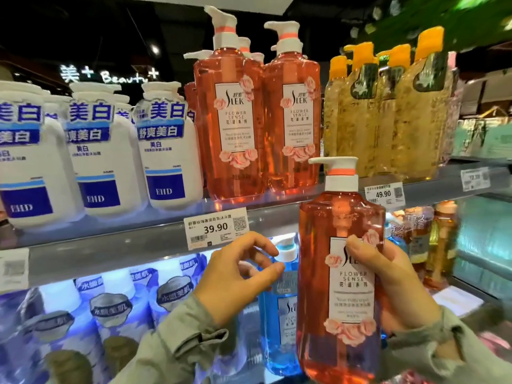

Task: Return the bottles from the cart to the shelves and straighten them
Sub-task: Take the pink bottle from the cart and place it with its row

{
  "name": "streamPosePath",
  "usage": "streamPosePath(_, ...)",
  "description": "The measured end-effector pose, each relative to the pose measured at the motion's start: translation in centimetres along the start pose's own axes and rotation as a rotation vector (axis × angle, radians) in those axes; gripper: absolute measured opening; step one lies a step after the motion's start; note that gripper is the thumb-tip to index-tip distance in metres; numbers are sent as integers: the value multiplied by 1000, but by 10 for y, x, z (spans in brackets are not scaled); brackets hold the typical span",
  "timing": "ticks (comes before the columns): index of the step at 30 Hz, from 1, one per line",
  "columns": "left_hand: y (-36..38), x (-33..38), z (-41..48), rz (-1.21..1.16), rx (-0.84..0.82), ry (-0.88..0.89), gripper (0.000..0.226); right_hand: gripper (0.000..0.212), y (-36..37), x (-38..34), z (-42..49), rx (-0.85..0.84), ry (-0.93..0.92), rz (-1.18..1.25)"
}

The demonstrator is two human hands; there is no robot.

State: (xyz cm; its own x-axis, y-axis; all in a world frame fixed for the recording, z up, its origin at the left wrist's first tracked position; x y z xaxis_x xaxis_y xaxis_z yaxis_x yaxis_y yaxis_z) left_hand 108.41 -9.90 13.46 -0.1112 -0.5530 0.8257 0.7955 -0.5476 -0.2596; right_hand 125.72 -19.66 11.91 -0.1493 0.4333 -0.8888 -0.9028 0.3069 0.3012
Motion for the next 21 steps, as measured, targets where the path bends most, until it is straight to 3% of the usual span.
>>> streamPosePath(10, 29, 13, 14, 22, 5, -13, 13, 70, -30, -17, 19, -83, -21, 30)
streamPosePath(17, 52, 33, 32, 64, 133, 29, 12, 94, -59, -38, 52, -214, 36, 67)
streamPosePath(21, 50, 47, 40, 79, 182, 61, 19, 73, -53, -59, 69, -293, -3, 122)
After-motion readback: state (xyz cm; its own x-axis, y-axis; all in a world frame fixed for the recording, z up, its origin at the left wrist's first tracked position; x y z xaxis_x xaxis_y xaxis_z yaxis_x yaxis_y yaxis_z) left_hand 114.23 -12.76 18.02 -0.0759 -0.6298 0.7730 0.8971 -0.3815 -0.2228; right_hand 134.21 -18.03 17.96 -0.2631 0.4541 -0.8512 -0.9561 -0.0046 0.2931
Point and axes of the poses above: each hand's wrist, its own z-axis towards the middle knuckle, its own y-axis out of the palm, x = y × z, the point moved 4 cm from there along z, towards the middle knuckle, and after that the axes turned 5 degrees about -z, right-handed, at the moved point
